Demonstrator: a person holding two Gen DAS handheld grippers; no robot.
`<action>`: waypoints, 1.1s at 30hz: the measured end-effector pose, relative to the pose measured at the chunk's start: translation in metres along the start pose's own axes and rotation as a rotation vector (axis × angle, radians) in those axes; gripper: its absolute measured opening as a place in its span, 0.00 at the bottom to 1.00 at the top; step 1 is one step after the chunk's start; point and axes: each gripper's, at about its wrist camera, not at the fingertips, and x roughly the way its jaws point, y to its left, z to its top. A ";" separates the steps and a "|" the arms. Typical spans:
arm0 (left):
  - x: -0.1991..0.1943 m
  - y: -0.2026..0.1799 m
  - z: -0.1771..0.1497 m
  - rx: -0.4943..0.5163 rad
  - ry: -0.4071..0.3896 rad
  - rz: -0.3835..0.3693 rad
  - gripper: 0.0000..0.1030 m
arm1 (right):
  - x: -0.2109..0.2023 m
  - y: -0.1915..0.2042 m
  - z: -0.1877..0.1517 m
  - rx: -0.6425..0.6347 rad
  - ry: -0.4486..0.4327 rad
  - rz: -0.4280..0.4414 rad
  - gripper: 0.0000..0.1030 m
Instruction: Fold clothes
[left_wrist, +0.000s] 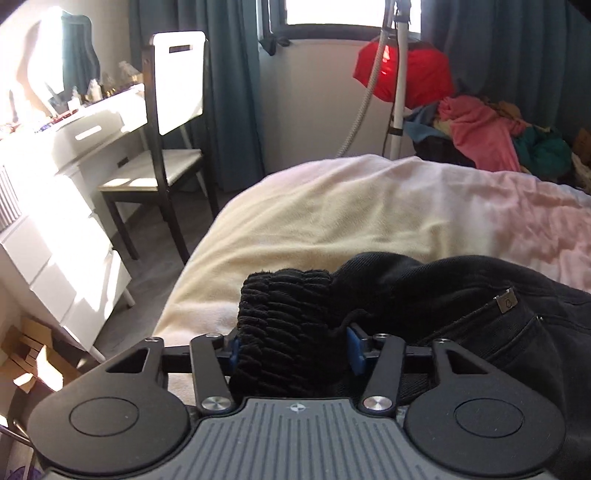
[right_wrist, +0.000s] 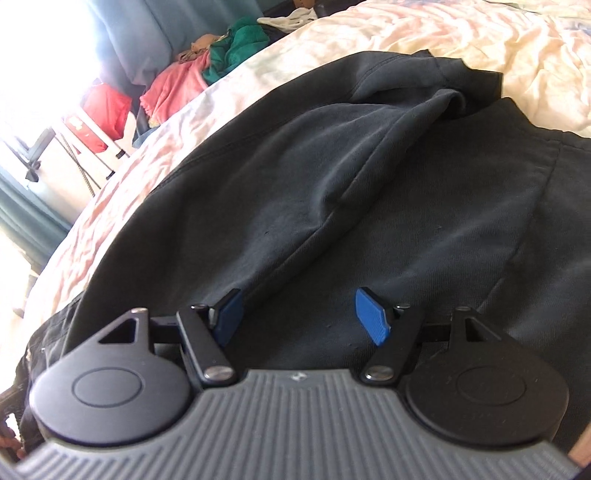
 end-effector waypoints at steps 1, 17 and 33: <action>-0.008 -0.003 0.002 -0.004 -0.024 0.027 0.39 | -0.001 -0.001 0.000 0.002 -0.004 -0.003 0.67; -0.026 0.040 0.051 -0.258 -0.064 0.291 0.36 | -0.010 -0.007 0.001 -0.029 -0.024 -0.010 0.68; -0.106 0.022 0.015 -0.155 -0.165 0.186 0.76 | -0.034 -0.004 0.008 -0.046 -0.113 0.007 0.68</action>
